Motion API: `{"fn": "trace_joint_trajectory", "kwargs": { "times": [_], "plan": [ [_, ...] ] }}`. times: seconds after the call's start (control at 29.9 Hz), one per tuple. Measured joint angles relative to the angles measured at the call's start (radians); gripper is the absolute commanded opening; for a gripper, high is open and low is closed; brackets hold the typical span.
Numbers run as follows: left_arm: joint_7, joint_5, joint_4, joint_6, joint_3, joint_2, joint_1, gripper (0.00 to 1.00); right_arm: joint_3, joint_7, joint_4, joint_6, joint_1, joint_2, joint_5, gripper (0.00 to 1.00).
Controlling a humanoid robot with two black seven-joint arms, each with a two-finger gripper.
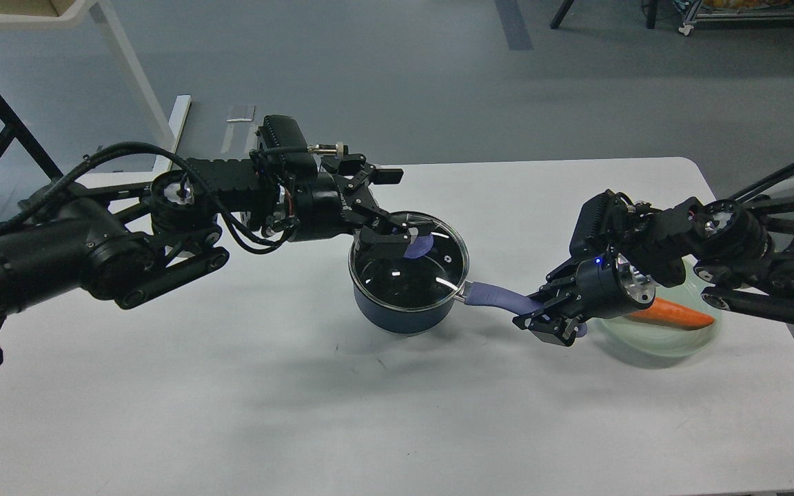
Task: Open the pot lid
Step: 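Reach the left gripper over the pot to the purple lid knob, then grasp the purple lid knob with the left gripper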
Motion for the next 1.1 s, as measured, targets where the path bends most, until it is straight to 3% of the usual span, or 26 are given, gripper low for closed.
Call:
{"fn": "trace_joint_trajectory", "kwargs": {
  "times": [0.74,0.8,0.94,1.1],
  "plan": [
    [0.0,0.002,0.072,0.007,0.061,-0.05,0.079,0.97,-0.001,0.0,0.0,0.0,0.002,0.017,0.0,0.31],
    [0.0,0.003,0.076,0.007,0.061,-0.052,0.083,0.88,-0.001,0.0,0.0,0.0,0.002,0.018,0.0,0.31],
    [0.0,0.004,0.078,0.008,0.061,-0.054,0.085,0.59,-0.001,0.0,0.0,0.0,0.002,0.019,0.0,0.31],
    [0.0,0.013,0.078,0.008,0.061,-0.054,0.085,0.35,-0.001,0.0,0.0,0.0,0.002,0.019,0.0,0.31]
  ]
}}
